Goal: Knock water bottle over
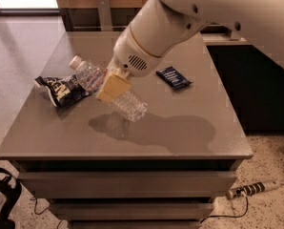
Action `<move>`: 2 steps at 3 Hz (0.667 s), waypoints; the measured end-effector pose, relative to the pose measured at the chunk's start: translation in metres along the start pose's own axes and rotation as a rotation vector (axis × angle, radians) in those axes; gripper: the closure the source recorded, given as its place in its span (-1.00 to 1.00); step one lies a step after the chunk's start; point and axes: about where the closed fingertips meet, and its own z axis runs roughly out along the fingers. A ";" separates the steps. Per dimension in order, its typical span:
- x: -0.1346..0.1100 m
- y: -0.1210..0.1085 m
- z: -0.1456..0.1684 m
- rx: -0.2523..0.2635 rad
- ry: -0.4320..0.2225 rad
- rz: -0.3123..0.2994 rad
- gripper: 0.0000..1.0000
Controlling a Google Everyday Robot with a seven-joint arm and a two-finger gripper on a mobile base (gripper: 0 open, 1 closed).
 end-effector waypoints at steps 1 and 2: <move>0.008 0.002 0.007 0.004 0.165 -0.003 1.00; 0.013 0.009 0.019 -0.017 0.280 -0.042 1.00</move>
Offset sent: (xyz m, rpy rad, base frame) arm -0.0102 0.0052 -0.0408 -0.4247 0.0416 0.0628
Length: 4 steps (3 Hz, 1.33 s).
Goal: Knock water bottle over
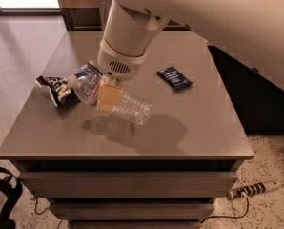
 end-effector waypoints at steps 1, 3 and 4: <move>0.000 0.008 0.020 -0.029 0.073 -0.050 1.00; -0.008 0.020 0.065 -0.065 0.140 -0.137 1.00; -0.016 0.022 0.085 -0.068 0.111 -0.171 1.00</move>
Offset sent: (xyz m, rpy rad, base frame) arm -0.0154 0.0313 -0.0629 -0.2192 0.0352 0.1503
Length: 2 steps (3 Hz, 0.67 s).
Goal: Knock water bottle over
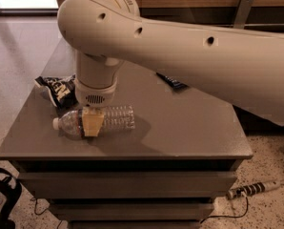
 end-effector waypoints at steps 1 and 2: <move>-0.001 0.000 -0.004 0.000 0.000 0.000 0.65; -0.001 0.000 -0.004 0.000 0.001 -0.002 0.21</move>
Offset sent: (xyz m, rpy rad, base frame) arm 0.0000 0.0000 0.0038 0.0000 -0.0001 0.0000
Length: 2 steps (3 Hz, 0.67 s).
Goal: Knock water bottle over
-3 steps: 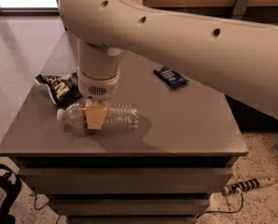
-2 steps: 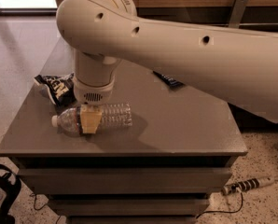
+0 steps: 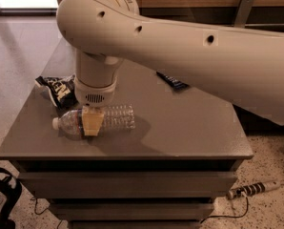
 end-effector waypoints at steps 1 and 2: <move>0.000 0.001 0.000 0.000 0.001 -0.001 -0.28; 0.000 0.001 0.000 0.000 0.002 -0.003 -0.72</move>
Offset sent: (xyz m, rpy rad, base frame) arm -0.0005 0.0002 -0.0001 -0.0008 -0.0003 0.0011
